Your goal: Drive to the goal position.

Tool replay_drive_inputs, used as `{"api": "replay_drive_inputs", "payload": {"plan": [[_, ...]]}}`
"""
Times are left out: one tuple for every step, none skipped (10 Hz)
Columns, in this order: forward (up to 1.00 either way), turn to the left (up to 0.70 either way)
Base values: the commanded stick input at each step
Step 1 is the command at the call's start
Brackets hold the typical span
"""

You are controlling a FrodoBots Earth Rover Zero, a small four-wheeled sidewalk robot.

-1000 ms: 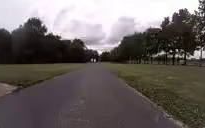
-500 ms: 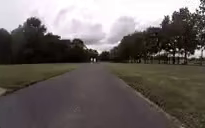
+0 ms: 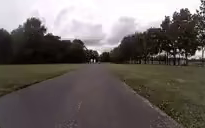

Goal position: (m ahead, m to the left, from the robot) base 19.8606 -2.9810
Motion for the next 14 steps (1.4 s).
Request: {"api": "replay_drive_inputs", "payload": {"plan": [[0.7, 0.0], [0.7, 0.0], [0.7, 0.0], [0.7, 0.0], [0.7, 0.0], [0.7, 0.0], [0.7, 0.0], [0.7, 0.0], [0.7, 0.0], [0.7, 0.0], [0.7, 0.0], [0.7, 0.0], [0.7, 0.0], [0.7, 0.0]]}}
